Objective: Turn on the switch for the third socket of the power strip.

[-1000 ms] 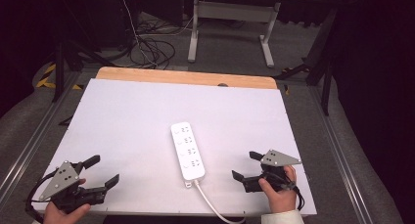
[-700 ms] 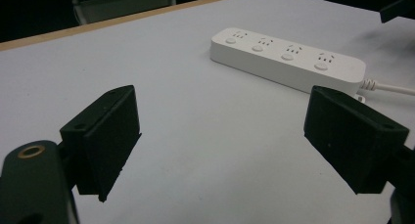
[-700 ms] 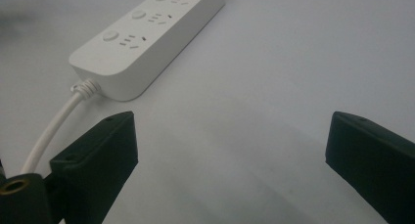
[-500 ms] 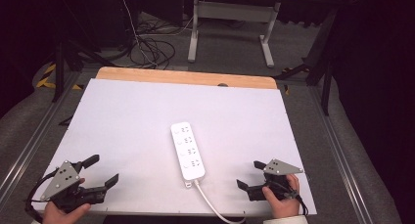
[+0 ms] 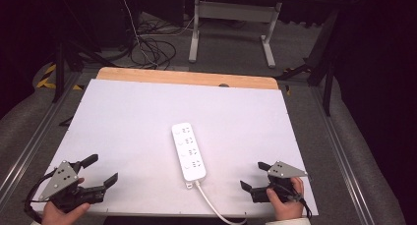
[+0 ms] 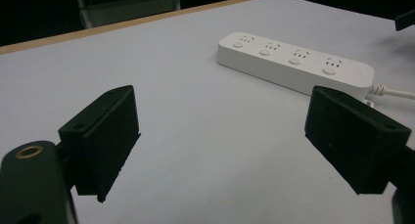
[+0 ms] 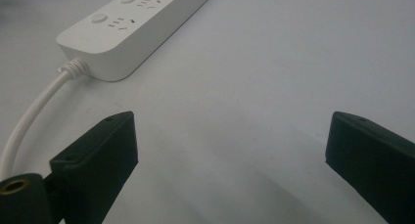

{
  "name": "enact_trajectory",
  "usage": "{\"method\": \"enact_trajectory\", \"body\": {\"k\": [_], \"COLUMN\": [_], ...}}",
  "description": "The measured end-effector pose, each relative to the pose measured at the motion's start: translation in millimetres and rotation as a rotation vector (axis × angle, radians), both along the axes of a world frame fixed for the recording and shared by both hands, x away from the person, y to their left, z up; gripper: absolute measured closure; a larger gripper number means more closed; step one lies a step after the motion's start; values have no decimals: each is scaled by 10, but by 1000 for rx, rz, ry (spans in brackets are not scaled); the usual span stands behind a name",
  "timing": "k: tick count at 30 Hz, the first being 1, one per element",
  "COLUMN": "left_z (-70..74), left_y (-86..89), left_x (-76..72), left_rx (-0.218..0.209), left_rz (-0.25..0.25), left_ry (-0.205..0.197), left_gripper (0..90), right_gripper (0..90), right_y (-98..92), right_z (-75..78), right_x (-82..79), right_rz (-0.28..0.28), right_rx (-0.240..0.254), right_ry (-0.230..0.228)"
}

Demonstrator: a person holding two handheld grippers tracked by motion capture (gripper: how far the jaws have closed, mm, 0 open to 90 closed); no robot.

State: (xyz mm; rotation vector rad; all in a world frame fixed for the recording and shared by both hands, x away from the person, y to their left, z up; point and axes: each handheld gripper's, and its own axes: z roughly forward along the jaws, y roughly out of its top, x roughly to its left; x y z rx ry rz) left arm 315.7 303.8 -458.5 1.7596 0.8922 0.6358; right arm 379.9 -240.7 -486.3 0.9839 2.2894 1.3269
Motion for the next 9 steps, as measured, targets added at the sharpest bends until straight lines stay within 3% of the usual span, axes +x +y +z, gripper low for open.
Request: {"method": "enact_trajectory", "body": {"k": [5, 9], "left_z": [3, 9], "left_y": [-9, 11], "left_x": [0, 13], "left_rx": [16, 14], "left_rz": [-3, -4], "left_ry": [4, 32], "left_gripper": [131, 138], "right_gripper": [54, 54], "right_y": [-11, -20], "right_z": [7, 8], "right_x": [-5, -3], "right_rz": [-2, -7], "right_rx": [6, 14], "right_ry": [-3, -3]}}
